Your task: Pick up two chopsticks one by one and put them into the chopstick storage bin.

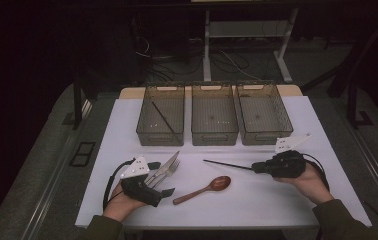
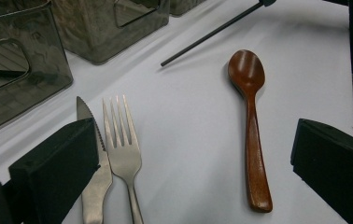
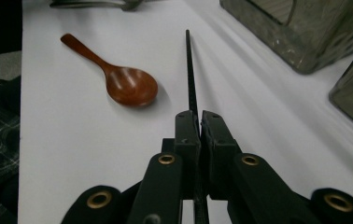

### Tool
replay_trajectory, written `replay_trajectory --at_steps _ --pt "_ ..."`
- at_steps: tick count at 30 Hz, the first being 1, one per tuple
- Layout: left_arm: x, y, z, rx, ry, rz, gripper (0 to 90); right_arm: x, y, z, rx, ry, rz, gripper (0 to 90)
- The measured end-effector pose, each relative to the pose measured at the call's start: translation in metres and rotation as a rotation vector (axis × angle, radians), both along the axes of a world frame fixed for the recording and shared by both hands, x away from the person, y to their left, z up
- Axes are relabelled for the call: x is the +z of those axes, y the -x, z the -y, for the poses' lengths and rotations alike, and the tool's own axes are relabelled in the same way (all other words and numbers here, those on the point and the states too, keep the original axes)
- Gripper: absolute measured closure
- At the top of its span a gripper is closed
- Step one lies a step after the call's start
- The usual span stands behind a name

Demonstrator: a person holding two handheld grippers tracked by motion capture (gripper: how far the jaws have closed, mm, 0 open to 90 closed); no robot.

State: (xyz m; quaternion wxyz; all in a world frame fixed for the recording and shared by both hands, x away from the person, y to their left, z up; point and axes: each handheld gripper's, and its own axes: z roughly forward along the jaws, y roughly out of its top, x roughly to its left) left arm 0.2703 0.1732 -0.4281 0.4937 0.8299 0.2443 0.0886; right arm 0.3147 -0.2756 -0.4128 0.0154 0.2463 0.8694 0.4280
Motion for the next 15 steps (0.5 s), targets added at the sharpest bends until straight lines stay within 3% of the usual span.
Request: replay_trajectory --at_steps 6,15 --pt "0.000 0.000 0.000 0.000 0.007 -0.002 0.0 0.011 -0.001 0.001 -0.007 -0.053 0.022 85.0" --pt "0.000 0.000 0.001 -0.002 0.009 -0.001 0.0 0.022 -0.003 -0.004 -0.028 -0.079 0.047 85.0"
